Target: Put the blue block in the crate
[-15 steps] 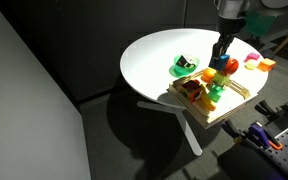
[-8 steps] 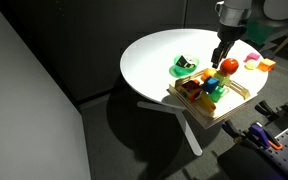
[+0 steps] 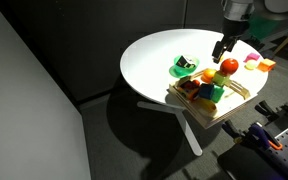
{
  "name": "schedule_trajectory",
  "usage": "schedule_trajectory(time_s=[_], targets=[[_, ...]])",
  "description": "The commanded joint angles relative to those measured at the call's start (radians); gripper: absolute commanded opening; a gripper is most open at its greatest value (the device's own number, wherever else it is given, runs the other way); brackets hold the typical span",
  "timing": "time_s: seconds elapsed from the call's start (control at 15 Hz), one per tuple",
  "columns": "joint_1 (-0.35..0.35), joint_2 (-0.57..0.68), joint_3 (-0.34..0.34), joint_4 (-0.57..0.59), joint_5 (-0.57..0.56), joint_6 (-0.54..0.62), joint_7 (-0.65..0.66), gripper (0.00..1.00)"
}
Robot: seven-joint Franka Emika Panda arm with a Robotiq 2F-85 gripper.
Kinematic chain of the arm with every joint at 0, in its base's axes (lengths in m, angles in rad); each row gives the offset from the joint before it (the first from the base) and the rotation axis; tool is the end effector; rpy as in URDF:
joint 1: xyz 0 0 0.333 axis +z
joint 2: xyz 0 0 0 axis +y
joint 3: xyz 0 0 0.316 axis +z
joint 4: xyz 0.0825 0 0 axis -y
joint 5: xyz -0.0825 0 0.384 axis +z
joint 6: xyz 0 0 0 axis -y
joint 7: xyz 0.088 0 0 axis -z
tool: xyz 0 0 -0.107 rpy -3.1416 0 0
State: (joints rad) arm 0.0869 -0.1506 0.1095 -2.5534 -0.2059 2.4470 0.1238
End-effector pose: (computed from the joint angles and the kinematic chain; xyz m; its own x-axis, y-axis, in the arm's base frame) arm 0.4380 0.0863 0.3261 0.9723 0.2287 0.0485 0.2194 -0.9642 0.1487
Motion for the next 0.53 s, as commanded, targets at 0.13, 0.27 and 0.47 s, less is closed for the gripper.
schedule_trajectory(time_s=[0.13, 0.27, 0.47], targets=[[-0.039, -0.068, -0.006, 0.024, 0.001, -0.080, 0.093, 1.00], [-0.047, -0.082, -0.006, 0.037, 0.002, -0.118, 0.108, 1.00], [-0.050, -0.103, -0.010, 0.057, 0.017, -0.192, 0.099, 1.00]])
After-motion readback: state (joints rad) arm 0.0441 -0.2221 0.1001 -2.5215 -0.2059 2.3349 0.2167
